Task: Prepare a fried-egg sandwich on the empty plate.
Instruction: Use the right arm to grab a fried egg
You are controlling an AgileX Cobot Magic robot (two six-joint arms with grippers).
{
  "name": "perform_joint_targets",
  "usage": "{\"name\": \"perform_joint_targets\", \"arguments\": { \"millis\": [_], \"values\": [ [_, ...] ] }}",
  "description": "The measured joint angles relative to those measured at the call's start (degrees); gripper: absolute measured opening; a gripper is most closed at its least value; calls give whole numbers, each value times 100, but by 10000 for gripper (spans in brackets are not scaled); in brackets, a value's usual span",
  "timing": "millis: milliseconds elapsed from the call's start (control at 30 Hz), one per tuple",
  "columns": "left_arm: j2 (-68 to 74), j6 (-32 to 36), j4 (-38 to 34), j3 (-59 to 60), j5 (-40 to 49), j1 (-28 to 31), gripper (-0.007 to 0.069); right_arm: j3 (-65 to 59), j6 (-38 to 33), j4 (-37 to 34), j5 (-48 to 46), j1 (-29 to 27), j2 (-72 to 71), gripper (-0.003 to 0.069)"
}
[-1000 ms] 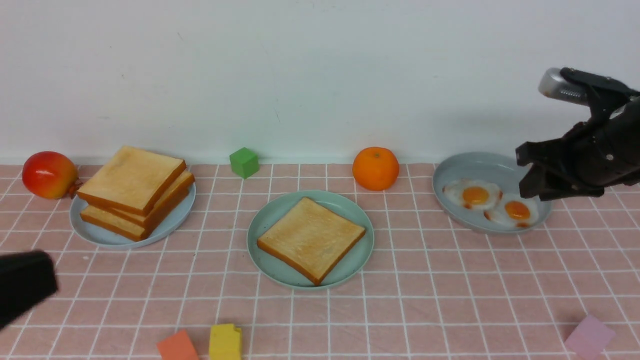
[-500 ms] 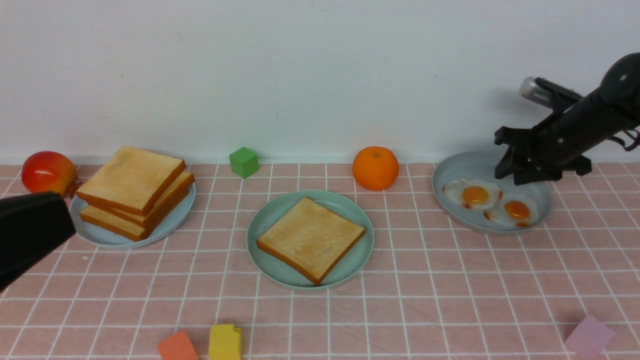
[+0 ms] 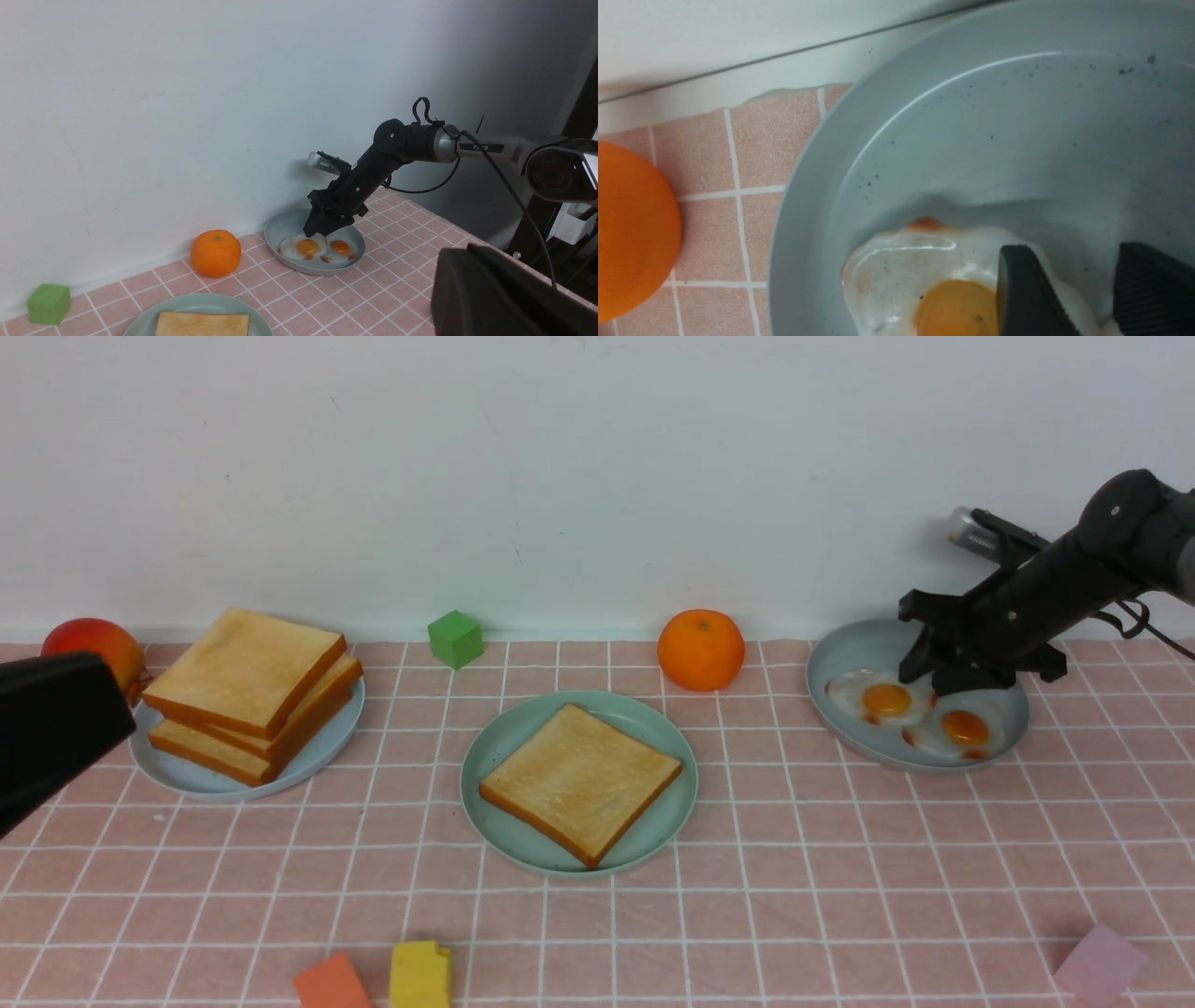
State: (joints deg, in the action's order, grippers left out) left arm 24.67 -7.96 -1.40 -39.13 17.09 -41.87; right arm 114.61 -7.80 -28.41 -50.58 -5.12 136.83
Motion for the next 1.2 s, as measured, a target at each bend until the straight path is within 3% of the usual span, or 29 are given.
{"name": "perform_joint_targets", "arguments": {
  "millis": [567,833,1200],
  "values": [
    [0,0,255,0,6,0,-13,12,-111,-197,-262,0,0,297],
    [0,0,255,0,19,0,-13,12,-255,-274,-384,0,-7,139],
    [0,0,262,1,235,0,-13,42,-601,-337,-726,-51,-653,71]
  ]
}}
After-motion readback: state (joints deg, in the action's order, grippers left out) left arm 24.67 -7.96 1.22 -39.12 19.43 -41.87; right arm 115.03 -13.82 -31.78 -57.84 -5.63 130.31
